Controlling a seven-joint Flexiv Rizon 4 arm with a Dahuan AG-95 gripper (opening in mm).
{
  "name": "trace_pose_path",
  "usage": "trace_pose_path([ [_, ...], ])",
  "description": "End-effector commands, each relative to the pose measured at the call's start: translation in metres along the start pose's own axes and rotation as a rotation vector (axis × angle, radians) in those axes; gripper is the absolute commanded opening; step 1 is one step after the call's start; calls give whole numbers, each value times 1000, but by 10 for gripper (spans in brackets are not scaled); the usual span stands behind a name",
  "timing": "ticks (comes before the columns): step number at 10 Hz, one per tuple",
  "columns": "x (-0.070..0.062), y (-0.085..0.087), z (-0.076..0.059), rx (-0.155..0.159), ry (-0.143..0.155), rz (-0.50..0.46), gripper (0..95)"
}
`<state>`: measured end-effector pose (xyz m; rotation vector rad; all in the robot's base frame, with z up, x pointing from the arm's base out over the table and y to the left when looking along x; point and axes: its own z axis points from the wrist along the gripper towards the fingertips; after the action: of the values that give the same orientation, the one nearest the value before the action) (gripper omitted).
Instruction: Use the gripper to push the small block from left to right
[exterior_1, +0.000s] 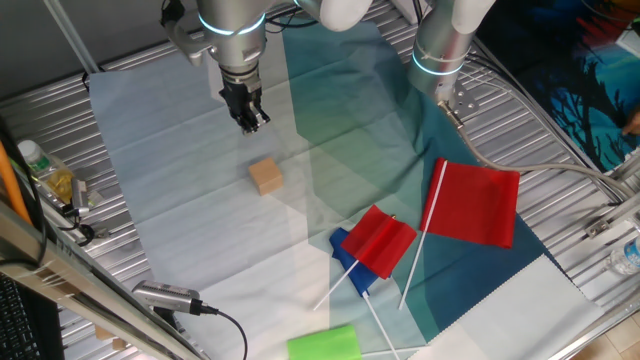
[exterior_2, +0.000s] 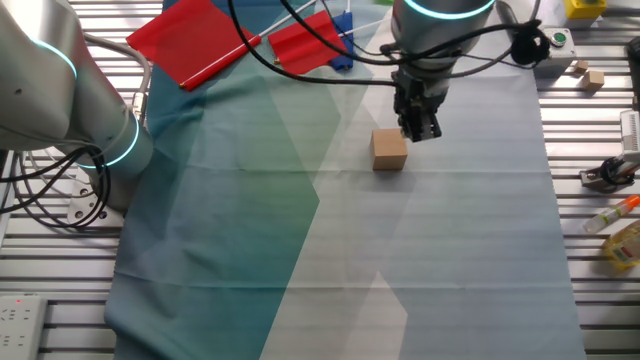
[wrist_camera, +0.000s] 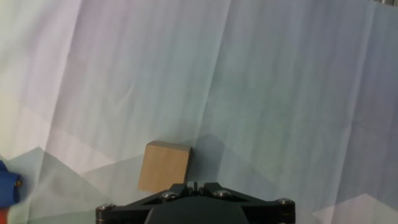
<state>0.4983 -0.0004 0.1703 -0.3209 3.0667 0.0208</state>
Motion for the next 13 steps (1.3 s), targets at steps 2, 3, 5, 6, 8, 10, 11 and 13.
trace_pose_path([
  [2,-2,0,0,4,28,-8,0],
  [3,-2,0,0,18,45,-32,0],
  [5,-2,0,0,14,88,-42,0],
  [6,-2,0,0,14,102,-42,0],
  [8,-2,0,0,10,118,-44,0],
  [10,-2,0,0,-1,125,-21,0],
  [11,-2,0,0,-2,127,-14,0],
  [13,-2,0,0,-6,127,-16,0],
])
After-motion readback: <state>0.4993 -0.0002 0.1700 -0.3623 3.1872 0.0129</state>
